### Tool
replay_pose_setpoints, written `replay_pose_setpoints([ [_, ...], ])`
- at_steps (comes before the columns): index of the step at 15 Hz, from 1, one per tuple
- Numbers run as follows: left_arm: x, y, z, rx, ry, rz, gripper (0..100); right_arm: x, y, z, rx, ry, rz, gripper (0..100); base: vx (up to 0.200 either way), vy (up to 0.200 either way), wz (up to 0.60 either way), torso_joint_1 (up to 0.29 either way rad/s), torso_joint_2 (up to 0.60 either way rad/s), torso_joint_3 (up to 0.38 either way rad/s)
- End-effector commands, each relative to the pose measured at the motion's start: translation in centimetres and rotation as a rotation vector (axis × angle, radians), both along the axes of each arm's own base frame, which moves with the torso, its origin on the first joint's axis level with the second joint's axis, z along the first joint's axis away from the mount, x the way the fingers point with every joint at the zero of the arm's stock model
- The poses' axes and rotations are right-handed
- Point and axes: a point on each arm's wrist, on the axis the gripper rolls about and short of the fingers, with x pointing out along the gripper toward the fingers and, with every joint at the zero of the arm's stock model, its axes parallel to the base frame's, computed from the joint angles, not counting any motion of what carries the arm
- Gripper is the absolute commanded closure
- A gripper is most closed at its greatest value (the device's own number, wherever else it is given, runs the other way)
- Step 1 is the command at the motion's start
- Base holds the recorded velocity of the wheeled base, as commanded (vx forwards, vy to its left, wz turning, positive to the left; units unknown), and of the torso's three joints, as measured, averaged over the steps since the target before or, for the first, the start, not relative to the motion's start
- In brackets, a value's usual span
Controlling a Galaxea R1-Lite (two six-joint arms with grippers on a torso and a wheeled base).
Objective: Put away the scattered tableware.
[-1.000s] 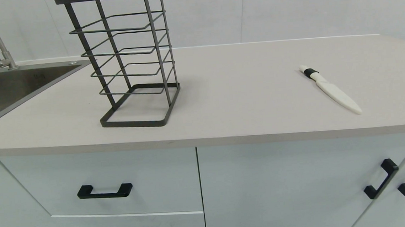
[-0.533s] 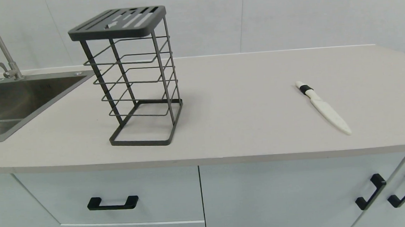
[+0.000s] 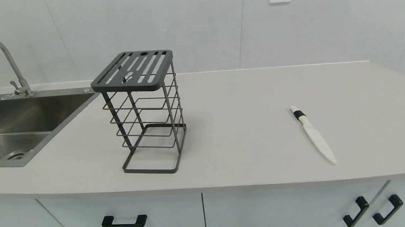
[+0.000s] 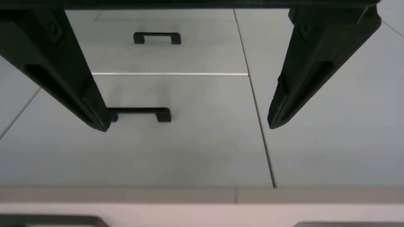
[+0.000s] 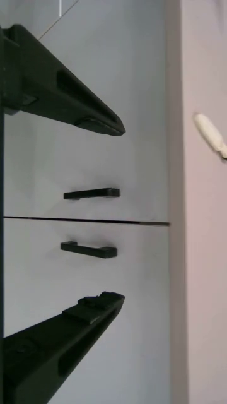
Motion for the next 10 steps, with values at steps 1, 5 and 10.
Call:
replay_pose_setpoints([
  [1, 0.01, 0.0, 0.01, 0.0, 0.001, 0.0, 0, 0.0, 0.0, -0.01, 0.002, 0.001, 0.003, 0, 0.0, 0.0, 0.0, 0.149, -0.49, -0.33],
  [5, 0.01, 0.0, 0.01, 0.0, 0.001, 0.002, 0, 0.0, 0.0, -0.01, 0.002, 0.001, 0.001, 0, 0.0, 0.0, 0.0, 0.178, -0.49, -0.325],
  [10, 0.01, 0.0, 0.01, 0.001, 0.001, 0.0, 0, 0.0, 0.0, -0.01, 0.0, 0.001, 0.0, 0, 0.0, 0.0, 0.0, 0.193, -0.52, -0.314],
])
